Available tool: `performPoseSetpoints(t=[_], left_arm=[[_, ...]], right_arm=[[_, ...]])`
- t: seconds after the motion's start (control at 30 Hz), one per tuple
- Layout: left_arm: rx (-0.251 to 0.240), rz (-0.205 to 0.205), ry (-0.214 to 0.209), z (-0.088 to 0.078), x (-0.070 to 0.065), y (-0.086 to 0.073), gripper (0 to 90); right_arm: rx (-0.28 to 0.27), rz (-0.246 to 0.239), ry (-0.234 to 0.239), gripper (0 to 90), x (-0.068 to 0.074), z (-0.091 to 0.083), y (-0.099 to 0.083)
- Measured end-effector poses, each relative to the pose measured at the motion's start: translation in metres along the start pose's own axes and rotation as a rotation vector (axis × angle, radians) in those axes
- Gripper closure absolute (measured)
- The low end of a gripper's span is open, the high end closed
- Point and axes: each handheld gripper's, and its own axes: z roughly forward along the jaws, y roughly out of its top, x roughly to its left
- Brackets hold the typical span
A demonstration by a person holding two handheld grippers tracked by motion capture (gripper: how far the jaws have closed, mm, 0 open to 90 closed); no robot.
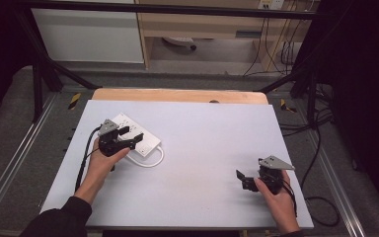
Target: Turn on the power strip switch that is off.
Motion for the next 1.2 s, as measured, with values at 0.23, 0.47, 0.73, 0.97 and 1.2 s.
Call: performPoseSetpoints(t=[0.23,0.47,0.73,0.97,1.2], left_arm=[[0.009,-0.017,0.018,0.002,-0.002,0.002,8.1],[-0.018,-0.014,0.010,-0.001,-0.003,0.005,7.8],[-0.049,-0.008,0.010,-0.006,-0.005,0.009,8.2],[-0.051,-0.014,0.012,-0.009,-0.005,0.010,8.3],[-0.053,-0.021,0.003,-0.016,-0.005,0.013,8.0]], right_arm=[[0.000,0.000,-0.001,2.8,0.000,0.000,0.000],[0.000,-0.001,-0.001,2.8,0.000,0.000,0.000],[0.000,0.001,-0.001,2.8,0.000,0.000,0.000],[0.000,0.002,-0.002,2.8,0.000,0.000,0.000],[0.001,0.008,0.001,2.8,-0.001,0.000,0.000]])
